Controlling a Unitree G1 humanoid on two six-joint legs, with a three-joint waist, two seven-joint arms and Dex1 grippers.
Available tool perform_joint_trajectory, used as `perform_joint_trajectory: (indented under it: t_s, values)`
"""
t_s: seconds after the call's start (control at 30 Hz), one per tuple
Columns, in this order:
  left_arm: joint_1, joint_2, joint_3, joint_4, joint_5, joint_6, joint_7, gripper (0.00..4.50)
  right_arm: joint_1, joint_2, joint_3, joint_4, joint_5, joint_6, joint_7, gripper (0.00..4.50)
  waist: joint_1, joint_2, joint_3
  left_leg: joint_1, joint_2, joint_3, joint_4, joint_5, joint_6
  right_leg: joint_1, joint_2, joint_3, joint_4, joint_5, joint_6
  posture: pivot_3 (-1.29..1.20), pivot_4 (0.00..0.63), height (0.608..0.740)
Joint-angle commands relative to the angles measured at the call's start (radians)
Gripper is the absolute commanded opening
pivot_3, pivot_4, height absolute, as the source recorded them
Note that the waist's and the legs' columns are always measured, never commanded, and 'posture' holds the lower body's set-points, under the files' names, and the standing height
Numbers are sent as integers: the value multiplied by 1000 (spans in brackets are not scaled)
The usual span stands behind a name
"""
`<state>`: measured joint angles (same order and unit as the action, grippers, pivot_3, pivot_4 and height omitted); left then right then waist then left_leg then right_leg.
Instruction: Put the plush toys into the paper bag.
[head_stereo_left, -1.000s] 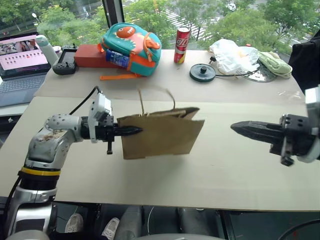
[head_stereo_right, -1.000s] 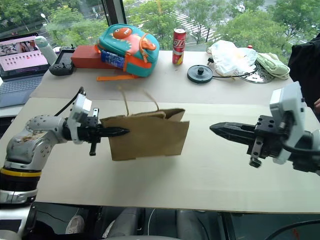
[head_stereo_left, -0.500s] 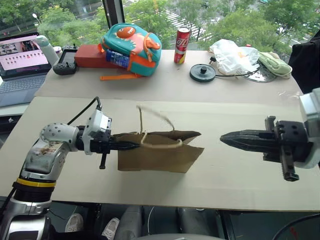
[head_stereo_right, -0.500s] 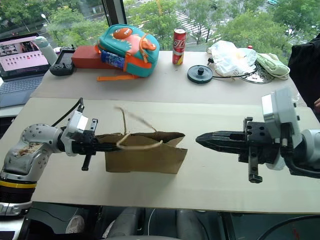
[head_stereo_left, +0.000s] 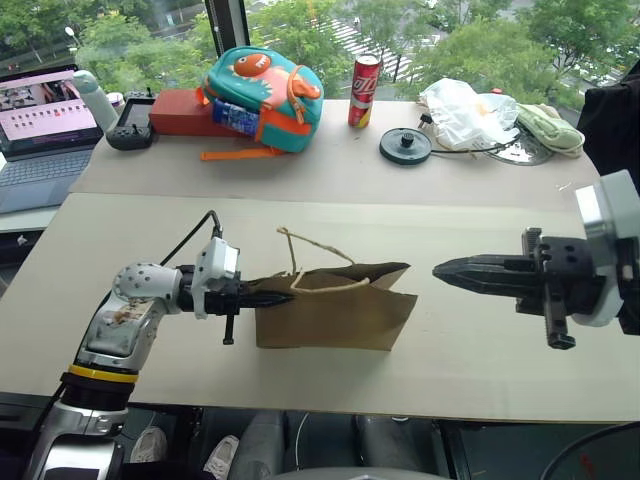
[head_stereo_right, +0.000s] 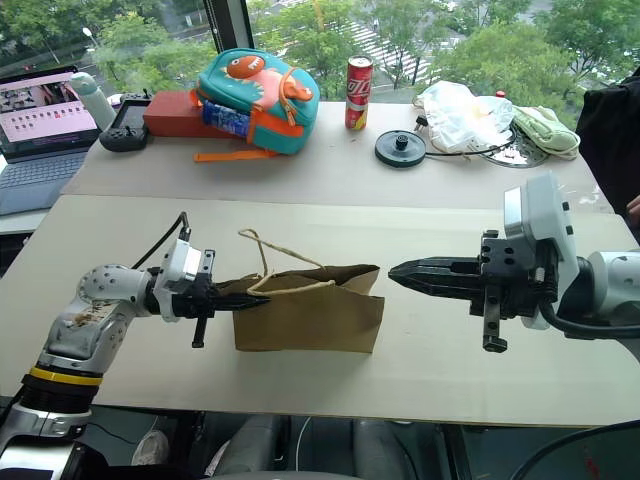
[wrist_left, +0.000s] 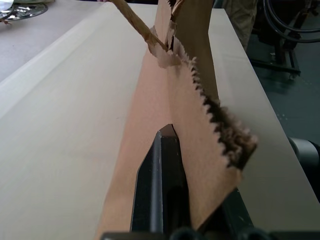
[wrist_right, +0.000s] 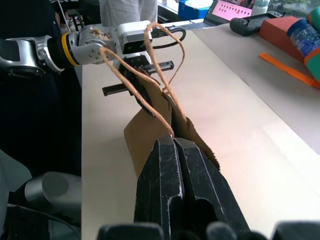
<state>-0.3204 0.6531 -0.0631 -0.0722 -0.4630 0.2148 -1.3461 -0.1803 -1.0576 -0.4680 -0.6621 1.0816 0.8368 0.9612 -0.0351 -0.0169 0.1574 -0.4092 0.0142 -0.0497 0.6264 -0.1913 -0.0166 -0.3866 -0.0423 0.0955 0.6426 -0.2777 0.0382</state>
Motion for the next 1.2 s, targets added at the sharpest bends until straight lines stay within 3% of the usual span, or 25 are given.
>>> perform_joint_trajectory:
  t_s: [0.03,0.13,0.17,0.23,0.43,0.7,0.8,1.0,1.2]
  values:
    - [-19,-2,-14,2,23,-20,6,88,-11,-17,-11,-12,3,-25,8,0,0,0,0,0,0,0,0,0,0,0,0,0,0,0,0,0,150,739]
    - [-32,4,-12,12,22,-15,3,88,-9,-17,-9,-13,3,-24,7,0,0,0,0,0,0,0,0,0,0,0,0,0,0,0,0,0,150,739]
    - [-37,7,-9,13,20,-11,0,497,-8,-17,-7,-13,1,-25,6,0,0,0,0,0,0,0,0,0,0,0,0,0,0,0,0,0,150,739]
    - [-44,22,-4,6,0,17,-19,801,-10,-17,0,-10,-8,-27,5,0,0,0,0,0,0,0,0,0,0,0,0,0,0,0,0,0,150,739]
    - [-74,87,32,-39,-68,150,-32,2887,-7,-19,9,-8,-30,-32,11,0,-3,0,0,0,0,0,0,0,0,0,0,0,1,-1,1,0,150,739]
    - [-153,237,175,-125,-287,475,-3,2887,-5,-24,2,4,-62,-33,25,0,-5,0,0,0,0,-1,0,0,0,0,0,0,1,-3,6,0,150,739]
    - [-143,362,249,-116,-380,605,-68,2887,-10,-32,4,22,-78,-38,34,0,-11,-1,1,0,1,0,0,0,0,-1,1,-1,1,-4,6,0,150,739]
    - [-83,489,287,-31,-319,570,-145,2887,-28,-38,5,45,-76,-47,60,0,-8,0,1,3,1,1,-1,0,0,-1,1,0,3,-5,5,0,150,739]
    - [-66,488,297,-44,-317,543,-140,2887,-49,-37,25,51,-78,-48,64,0,-5,-1,2,2,1,1,-1,0,0,-1,0,0,2,-5,4,0,150,739]
